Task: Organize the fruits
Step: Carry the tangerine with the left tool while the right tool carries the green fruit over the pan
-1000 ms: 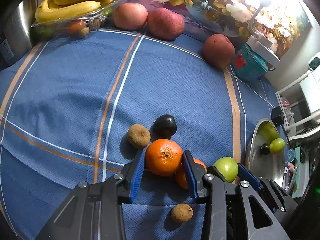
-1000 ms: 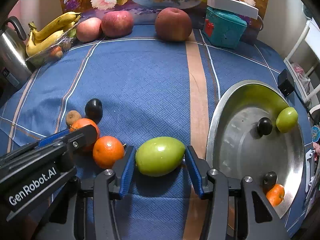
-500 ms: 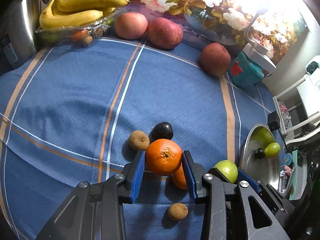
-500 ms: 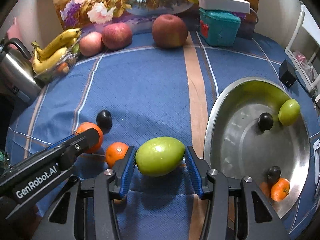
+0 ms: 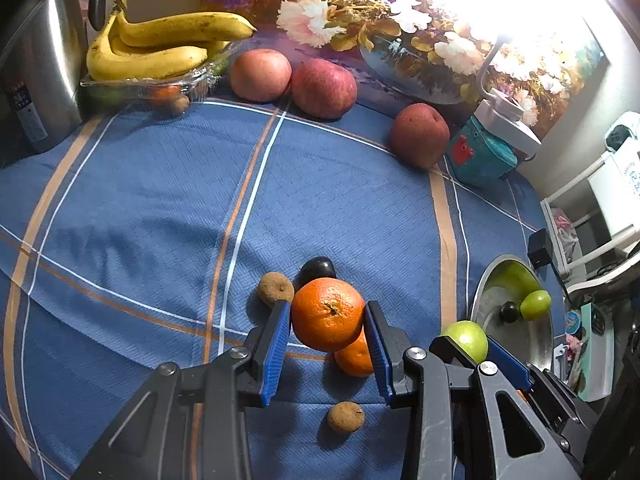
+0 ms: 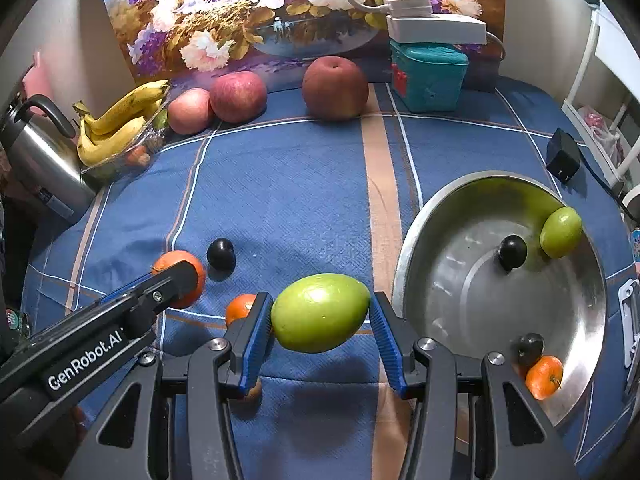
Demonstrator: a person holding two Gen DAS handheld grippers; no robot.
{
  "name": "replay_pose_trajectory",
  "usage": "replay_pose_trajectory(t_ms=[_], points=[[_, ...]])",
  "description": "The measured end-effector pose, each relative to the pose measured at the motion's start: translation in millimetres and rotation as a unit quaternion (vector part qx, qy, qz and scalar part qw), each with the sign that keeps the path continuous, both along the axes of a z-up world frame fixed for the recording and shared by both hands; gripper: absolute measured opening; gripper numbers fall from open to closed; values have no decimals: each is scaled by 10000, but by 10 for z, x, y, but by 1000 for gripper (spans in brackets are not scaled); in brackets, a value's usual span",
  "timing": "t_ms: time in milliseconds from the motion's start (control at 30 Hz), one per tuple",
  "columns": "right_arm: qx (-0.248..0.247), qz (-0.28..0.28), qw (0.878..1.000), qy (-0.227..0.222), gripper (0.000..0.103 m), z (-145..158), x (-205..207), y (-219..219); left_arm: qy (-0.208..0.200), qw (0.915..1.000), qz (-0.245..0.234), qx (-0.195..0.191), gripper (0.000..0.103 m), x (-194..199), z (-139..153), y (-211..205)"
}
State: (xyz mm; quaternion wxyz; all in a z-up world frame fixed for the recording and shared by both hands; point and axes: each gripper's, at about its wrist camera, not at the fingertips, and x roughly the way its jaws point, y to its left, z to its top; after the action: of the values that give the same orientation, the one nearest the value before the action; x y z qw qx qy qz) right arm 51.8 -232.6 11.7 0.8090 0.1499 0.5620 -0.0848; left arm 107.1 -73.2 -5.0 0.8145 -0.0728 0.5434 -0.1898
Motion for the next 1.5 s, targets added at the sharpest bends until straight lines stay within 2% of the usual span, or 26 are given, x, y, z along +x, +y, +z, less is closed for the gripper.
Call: replay_pose_trajectory(t_ms=[367,700,1067,1500], points=[[11,-233,9997,44,51,14,-100,-240,-90,9999,-77,33,40,-80,60,-138],[-149,-694,9973,168,52,9,-273,-620,-164,9993,-321,45,40,-219,105,-421],[-381,-1405,9888,343,52,-17,-494,-1082,-275,9954,-911,52,40,-439,140,-892],[-330,-2048,9777,320,52,-53,-714,-1447,-517,9847,-1659,112,40,-701,118,-1384]])
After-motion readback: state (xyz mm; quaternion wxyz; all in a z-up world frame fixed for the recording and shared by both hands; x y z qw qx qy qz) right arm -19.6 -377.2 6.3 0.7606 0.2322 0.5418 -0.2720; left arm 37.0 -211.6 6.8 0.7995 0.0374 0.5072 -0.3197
